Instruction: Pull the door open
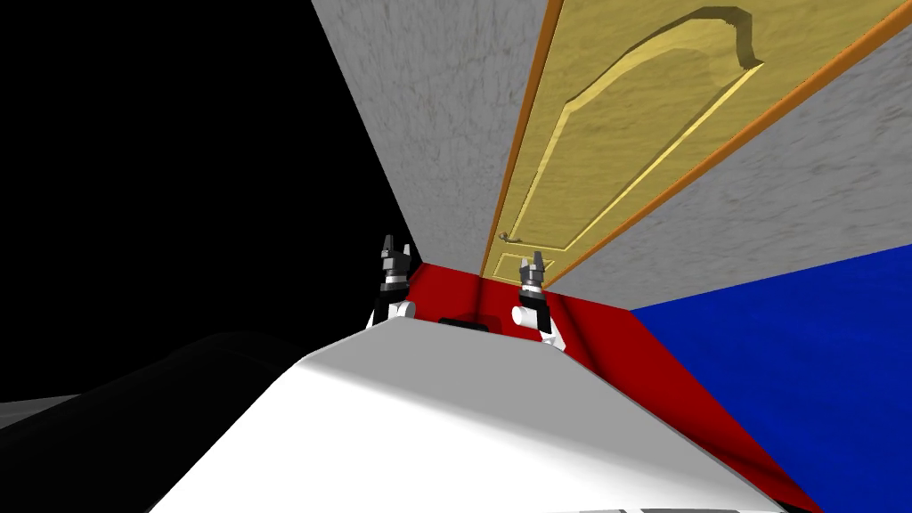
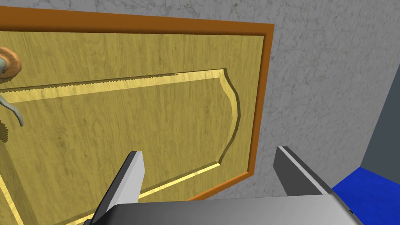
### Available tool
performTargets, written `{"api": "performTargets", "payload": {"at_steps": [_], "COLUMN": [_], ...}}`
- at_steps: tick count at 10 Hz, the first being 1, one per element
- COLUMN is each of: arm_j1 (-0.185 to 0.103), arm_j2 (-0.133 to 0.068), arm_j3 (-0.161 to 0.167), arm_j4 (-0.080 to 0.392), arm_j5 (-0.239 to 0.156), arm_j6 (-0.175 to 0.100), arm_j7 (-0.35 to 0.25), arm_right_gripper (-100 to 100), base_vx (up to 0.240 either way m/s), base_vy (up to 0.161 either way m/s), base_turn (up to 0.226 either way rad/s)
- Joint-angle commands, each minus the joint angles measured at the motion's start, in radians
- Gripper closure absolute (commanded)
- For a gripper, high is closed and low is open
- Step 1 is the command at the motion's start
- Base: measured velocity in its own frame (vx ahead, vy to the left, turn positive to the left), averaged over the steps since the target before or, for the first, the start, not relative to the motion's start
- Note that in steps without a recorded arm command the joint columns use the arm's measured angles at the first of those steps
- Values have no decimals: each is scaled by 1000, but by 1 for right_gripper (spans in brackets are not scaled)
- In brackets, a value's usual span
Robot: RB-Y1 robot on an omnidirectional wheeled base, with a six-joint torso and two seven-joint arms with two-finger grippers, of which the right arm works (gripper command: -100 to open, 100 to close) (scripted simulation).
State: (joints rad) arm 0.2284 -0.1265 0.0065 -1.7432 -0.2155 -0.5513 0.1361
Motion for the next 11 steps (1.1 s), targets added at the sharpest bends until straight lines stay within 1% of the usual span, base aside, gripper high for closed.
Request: {"api": "performTargets", "payload": {"at_steps": [1,2,3,4,5,6,7,8,9,10,11], "arm_j1": [-20,-34,-34,-50,-50,-65,-80,-80,-95,-95,-111], "arm_j2": [-8,-15,-15,-22,-22,-29,-37,-37,-44,-44,-51], "arm_j3": [-2,-3,-3,-4,-4,-5,-6,-6,-7,-7,-8], "arm_j4": [50,74,88,123,128,166,191,207,235,247,287], "arm_j5": [-14,-25,-25,-37,-37,-48,-60,-60,-72,-72,-84], "arm_j6": [-5,-11,-11,-16,-16,-22,-28,-28,-33,-33,-39], "arm_j7": [0,0,0,0,0,0,0,0,0,0,0], "arm_right_gripper": [-100,-100,-100,-100,-100,-100,-100,-100,-100,-100,-100], "base_vx": [51,75,60,53,40,50,73,64,60,51,54], "base_vy": [-6,-12,-14,-9,-8,-5,-8,-13,-15,-14,-9], "base_turn": [48,88,28,45,28,56,99,20,26,36,69]}}
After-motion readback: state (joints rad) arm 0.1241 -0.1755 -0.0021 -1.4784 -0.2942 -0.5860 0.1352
